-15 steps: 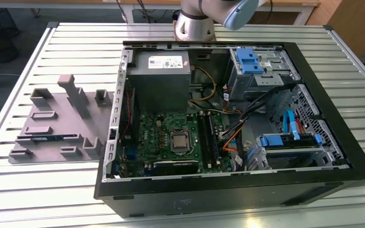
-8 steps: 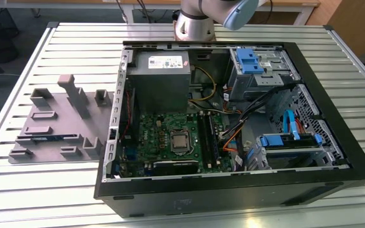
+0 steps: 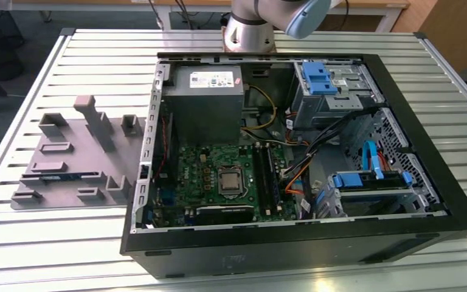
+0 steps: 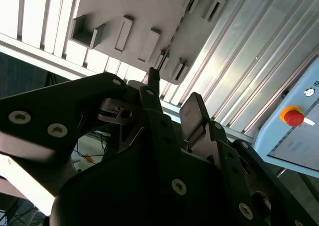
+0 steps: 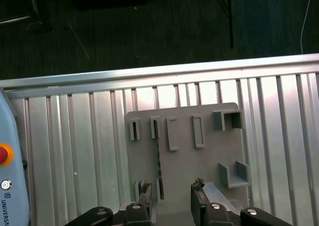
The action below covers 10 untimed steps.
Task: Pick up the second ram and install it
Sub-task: 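Pick up the second ram and move it above second insertion slot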
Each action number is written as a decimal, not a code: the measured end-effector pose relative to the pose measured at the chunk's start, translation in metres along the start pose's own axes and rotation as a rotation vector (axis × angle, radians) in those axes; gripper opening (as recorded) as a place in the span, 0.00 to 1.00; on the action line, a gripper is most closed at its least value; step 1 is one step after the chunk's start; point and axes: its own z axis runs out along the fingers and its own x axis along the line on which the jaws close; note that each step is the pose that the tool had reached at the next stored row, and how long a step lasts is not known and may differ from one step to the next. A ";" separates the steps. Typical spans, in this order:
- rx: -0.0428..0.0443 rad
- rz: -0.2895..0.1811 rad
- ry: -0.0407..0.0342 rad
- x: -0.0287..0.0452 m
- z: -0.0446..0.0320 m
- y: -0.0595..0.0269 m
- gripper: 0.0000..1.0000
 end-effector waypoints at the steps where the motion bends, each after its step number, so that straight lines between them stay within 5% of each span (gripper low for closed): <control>1: -0.0001 -0.001 0.0001 0.0000 0.0012 0.0000 0.44; 10: -0.0003 -0.004 0.0003 0.0004 0.0156 -0.0008 0.44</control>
